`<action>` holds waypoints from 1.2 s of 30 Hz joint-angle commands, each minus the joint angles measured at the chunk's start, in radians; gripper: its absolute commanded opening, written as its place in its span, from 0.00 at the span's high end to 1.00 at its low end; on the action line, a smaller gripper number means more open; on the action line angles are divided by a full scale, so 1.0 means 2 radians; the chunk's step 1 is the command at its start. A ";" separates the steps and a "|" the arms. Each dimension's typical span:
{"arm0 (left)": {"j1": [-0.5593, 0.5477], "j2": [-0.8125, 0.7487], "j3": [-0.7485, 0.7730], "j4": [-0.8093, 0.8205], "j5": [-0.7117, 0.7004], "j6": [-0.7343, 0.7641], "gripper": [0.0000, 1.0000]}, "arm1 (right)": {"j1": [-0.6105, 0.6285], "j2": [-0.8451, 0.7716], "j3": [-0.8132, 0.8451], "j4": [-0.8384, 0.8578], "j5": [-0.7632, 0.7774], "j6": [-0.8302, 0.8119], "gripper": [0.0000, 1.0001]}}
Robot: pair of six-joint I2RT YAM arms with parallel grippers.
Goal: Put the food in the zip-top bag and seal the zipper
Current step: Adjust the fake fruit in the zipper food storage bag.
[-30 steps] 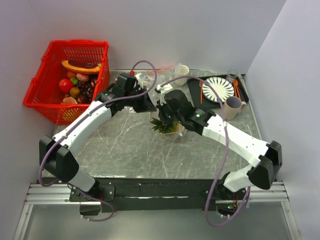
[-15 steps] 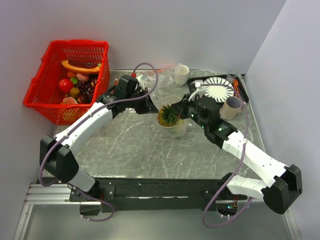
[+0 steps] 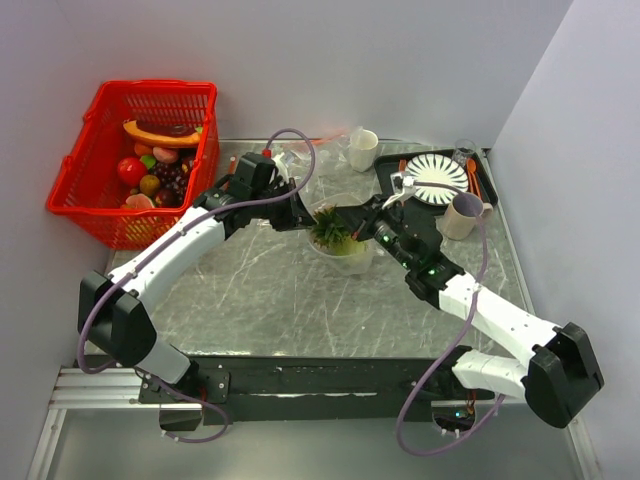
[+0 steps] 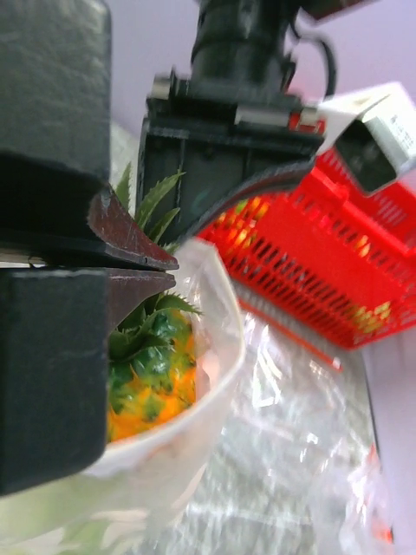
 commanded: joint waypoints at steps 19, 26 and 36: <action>-0.002 -0.016 0.040 -0.031 -0.050 0.026 0.99 | -0.064 0.122 0.074 -0.139 0.036 0.041 0.97; 0.000 -0.001 0.063 -0.046 -0.056 0.035 0.99 | -0.013 0.143 0.183 -0.279 0.119 -0.042 0.51; 0.001 0.007 0.074 -0.054 -0.058 0.039 0.99 | -0.008 0.109 0.260 -0.407 0.108 -0.080 0.39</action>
